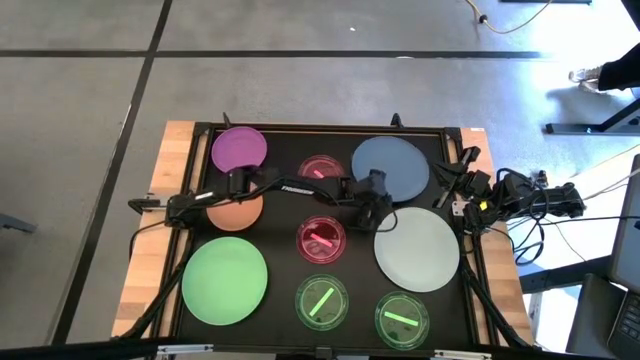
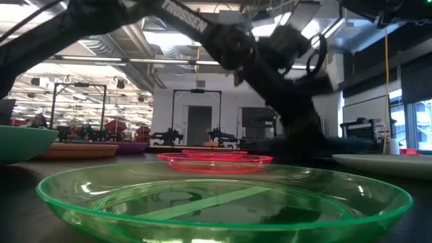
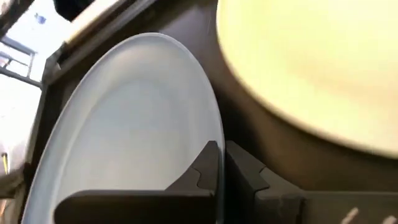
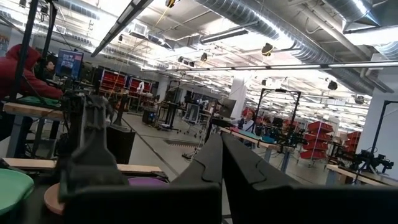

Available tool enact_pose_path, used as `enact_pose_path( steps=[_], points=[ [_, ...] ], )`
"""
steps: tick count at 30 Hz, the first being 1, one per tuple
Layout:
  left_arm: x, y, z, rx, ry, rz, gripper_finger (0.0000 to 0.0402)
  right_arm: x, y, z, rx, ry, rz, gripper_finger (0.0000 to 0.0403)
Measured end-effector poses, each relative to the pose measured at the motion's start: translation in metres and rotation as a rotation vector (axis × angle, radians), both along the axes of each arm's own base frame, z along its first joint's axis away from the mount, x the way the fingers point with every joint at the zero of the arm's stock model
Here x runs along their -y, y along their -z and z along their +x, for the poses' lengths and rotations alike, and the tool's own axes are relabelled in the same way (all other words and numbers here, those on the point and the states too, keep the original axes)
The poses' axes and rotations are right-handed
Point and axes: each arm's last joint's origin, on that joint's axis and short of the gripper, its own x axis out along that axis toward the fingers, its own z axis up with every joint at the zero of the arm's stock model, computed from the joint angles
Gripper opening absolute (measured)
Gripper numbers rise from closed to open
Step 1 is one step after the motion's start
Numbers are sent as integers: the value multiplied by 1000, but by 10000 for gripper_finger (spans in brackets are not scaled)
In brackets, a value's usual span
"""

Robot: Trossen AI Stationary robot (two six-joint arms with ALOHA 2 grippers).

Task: Stack plastic plates
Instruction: Stack the large blue plate on top of white plate

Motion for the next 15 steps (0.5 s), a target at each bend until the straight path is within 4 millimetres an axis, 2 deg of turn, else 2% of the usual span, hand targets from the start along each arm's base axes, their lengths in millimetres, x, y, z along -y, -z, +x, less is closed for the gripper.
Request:
enact_pose_path(
  steps=[6, 11, 15],
  points=[
    [22, -26, -5, 2, 30, 11, 7, 0, 0, 0, 0, 0, 0, 3],
    [39, -36, -10, -43, 122, -19, 7, 0, 0, 0, 7, -11, 26, 3],
    [61, -42, -11, -29, 231, -53, 7, 0, 2, 2, -1, -17, 41, 3]
  ],
)
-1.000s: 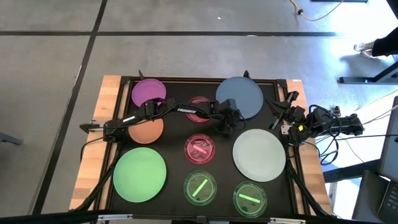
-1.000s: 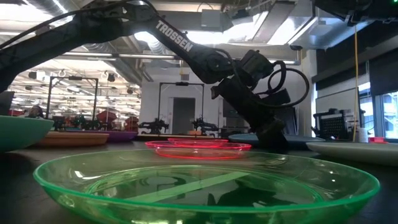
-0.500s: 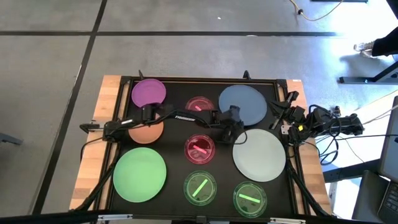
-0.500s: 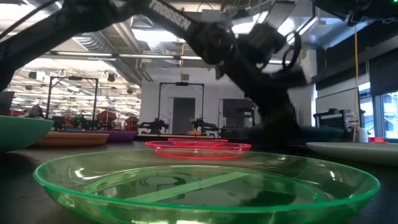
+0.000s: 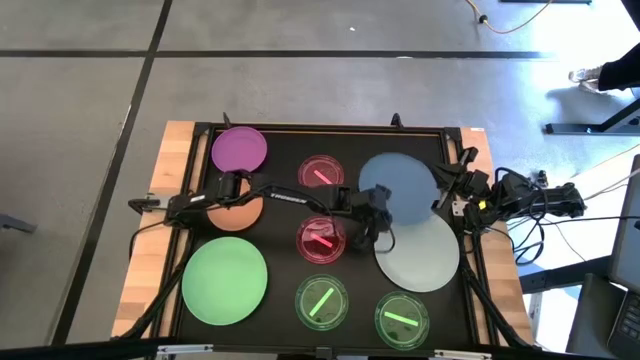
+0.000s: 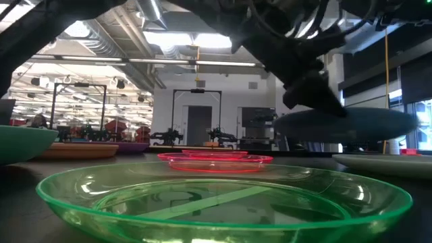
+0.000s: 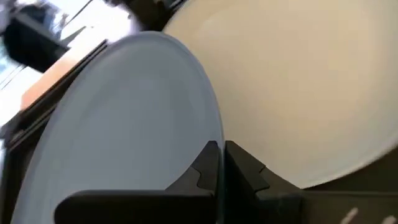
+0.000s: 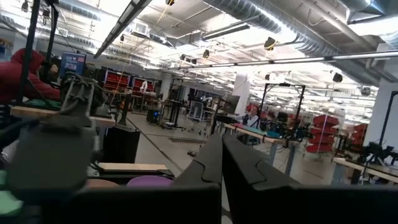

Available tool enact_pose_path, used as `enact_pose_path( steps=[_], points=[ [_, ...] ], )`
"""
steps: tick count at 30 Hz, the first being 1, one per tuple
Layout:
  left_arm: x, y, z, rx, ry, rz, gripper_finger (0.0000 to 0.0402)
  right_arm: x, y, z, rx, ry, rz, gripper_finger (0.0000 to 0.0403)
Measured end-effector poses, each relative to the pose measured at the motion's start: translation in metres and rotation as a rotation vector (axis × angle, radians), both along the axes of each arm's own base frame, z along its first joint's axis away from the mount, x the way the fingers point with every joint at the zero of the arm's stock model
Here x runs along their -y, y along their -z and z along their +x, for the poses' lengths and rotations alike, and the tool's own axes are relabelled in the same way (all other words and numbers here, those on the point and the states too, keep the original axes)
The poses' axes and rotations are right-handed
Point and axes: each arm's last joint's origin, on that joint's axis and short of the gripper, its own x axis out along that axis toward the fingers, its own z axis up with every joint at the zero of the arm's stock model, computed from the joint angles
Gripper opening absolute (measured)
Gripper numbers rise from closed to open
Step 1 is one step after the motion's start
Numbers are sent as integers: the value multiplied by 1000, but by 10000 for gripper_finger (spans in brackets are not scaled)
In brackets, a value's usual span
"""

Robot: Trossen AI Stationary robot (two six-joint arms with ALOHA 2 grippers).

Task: Stack plastic plates
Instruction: Stack the large blue plate on top of white plate

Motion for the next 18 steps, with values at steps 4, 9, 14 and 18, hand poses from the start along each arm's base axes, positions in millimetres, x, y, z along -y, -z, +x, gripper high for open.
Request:
enact_pose_path(
  steps=[4, 9, 14, 18],
  points=[
    [22, -3, -1, 10, 124, -14, 7, 0, 0, 1, 1, -1, 4, 3],
    [46, -3, -3, 5, 217, -28, 7, 0, 0, 1, 11, -14, 35, 3],
    [63, -5, -4, 32, 296, -45, 7, -1, 0, 2, 18, -59, 50, 3],
    [70, -3, -2, 58, 325, -64, 7, -3, 0, 3, 31, -122, 61, 3]
  ],
)
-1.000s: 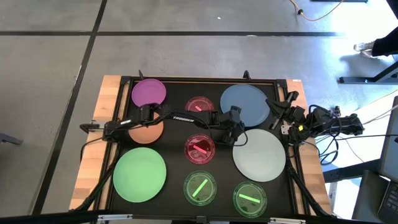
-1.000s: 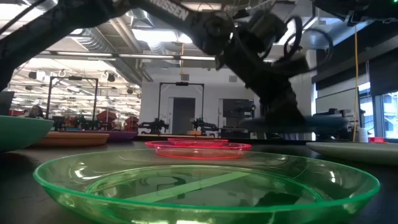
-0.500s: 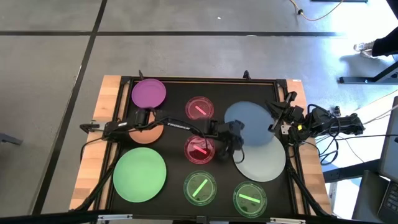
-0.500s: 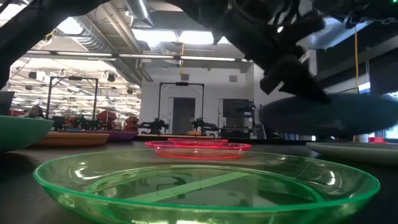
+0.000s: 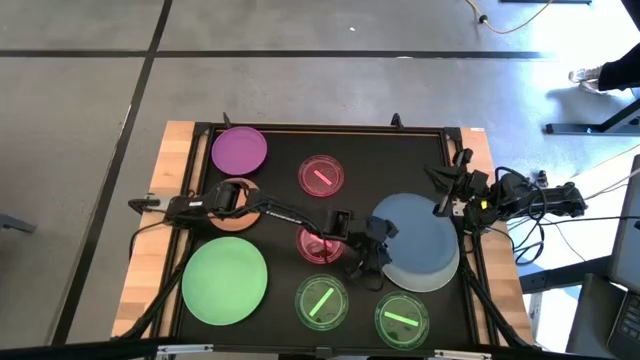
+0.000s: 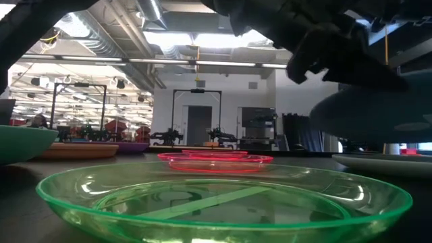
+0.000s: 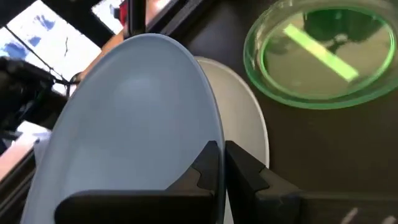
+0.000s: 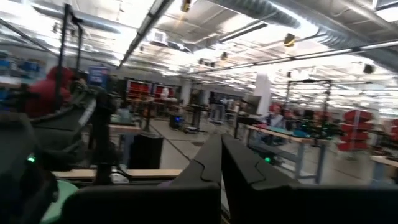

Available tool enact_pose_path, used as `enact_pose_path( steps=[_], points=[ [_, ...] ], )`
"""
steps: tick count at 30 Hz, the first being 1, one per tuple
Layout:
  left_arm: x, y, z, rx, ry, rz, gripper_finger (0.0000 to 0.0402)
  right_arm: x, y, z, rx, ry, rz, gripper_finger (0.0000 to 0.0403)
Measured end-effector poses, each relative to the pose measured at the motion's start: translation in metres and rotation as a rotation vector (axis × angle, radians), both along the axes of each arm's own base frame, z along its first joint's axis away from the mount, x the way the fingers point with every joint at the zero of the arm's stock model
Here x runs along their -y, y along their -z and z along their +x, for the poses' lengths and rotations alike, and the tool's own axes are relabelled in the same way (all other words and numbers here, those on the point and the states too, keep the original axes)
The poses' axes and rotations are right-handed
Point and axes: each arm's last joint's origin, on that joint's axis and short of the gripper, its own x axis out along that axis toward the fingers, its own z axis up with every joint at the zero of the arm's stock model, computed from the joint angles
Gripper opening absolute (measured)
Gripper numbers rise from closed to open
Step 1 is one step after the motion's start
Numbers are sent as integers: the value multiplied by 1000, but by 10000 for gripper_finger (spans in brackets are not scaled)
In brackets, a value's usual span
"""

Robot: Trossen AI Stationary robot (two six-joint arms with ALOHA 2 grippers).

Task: Stack plastic plates
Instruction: Stack the large blue plate on top of white plate, then stack the green plate on top of blue plate

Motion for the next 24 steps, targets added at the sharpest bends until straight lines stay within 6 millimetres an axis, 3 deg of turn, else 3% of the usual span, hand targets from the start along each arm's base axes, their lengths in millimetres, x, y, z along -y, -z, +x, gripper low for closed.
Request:
enact_pose_path(
  steps=[7, 13, 24],
  points=[
    [8, 27, 6, -18, 46, -34, 11, -1, 0, 1, 2, -39, -4, 3],
    [4, 26, 6, -37, 49, -122, 29, -2, 1, 4, -18, -39, -7, 3],
    [7, 28, 5, -51, 11, -96, 81, -2, 2, 7, -29, -37, -9, 3]
  ],
)
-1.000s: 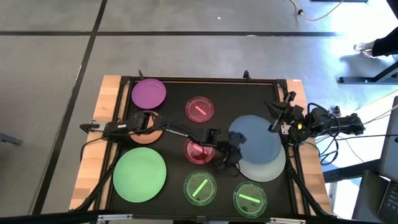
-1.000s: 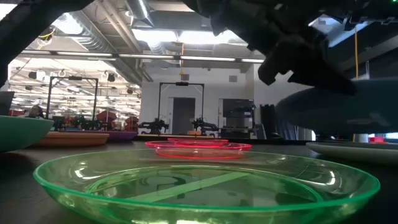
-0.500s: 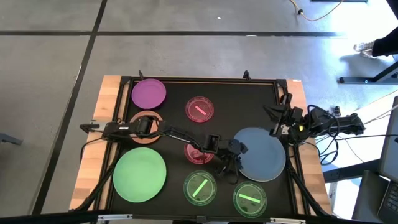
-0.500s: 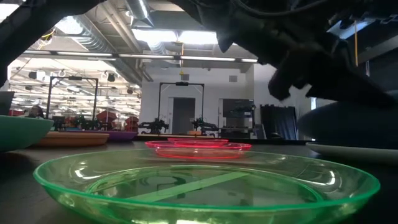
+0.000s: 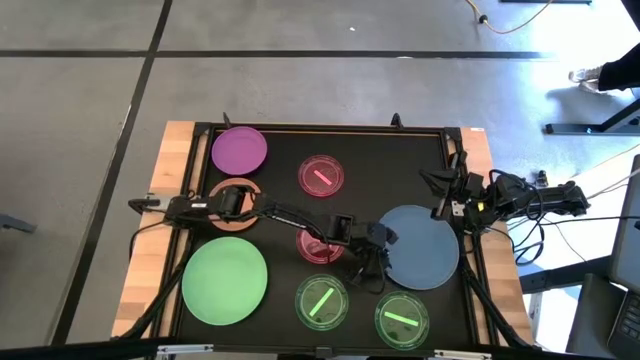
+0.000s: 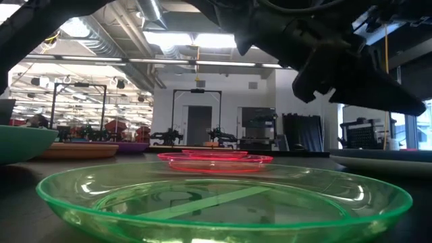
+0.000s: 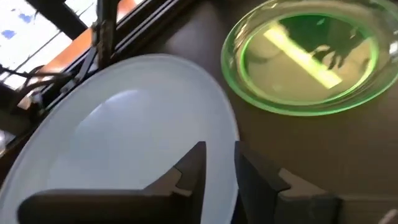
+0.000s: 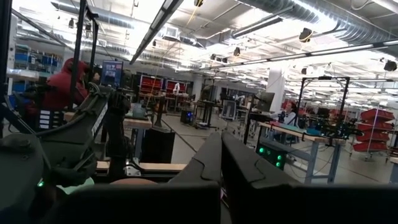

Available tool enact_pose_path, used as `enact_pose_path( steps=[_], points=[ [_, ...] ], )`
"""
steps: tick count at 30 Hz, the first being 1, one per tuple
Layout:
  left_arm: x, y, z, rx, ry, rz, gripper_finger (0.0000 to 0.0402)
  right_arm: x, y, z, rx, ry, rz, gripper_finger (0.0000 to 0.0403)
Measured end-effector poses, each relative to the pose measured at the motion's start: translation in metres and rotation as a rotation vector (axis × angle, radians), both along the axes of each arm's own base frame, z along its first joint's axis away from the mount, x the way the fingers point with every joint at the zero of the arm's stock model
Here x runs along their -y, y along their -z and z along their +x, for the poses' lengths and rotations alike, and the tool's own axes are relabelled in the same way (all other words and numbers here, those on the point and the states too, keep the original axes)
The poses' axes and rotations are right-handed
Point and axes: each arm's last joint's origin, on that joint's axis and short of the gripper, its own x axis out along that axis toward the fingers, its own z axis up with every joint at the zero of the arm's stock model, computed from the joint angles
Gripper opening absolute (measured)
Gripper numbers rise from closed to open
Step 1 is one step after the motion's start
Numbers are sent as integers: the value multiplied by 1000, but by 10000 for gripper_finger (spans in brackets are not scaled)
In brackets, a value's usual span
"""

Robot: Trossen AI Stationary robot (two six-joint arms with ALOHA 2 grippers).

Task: Stack plastic plates
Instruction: Stack the green plate on top of blue plate

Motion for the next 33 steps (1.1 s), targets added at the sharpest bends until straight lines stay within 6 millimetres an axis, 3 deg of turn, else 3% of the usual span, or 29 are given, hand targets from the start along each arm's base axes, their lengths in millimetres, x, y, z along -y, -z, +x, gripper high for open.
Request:
enact_pose_path(
  steps=[6, 16, 21, 27, 33],
  points=[
    [4, -8, -12, -104, -153, 91, 100, 0, 0, 0, -2, 1, 0, 3],
    [-13, -64, -66, -457, -320, 64, 101, 0, 0, 0, -3, 1, 0, 3],
    [-27, -76, -105, -569, -383, 47, 98, 0, 0, 0, -3, 1, 0, 3],
    [-48, -97, -171, -551, -551, -40, 98, 0, 0, 0, -2, 1, 0, 3],
    [-52, -109, -228, -491, -746, -61, 98, 0, -1, -1, 11, 3, -2, 3]
  ],
)
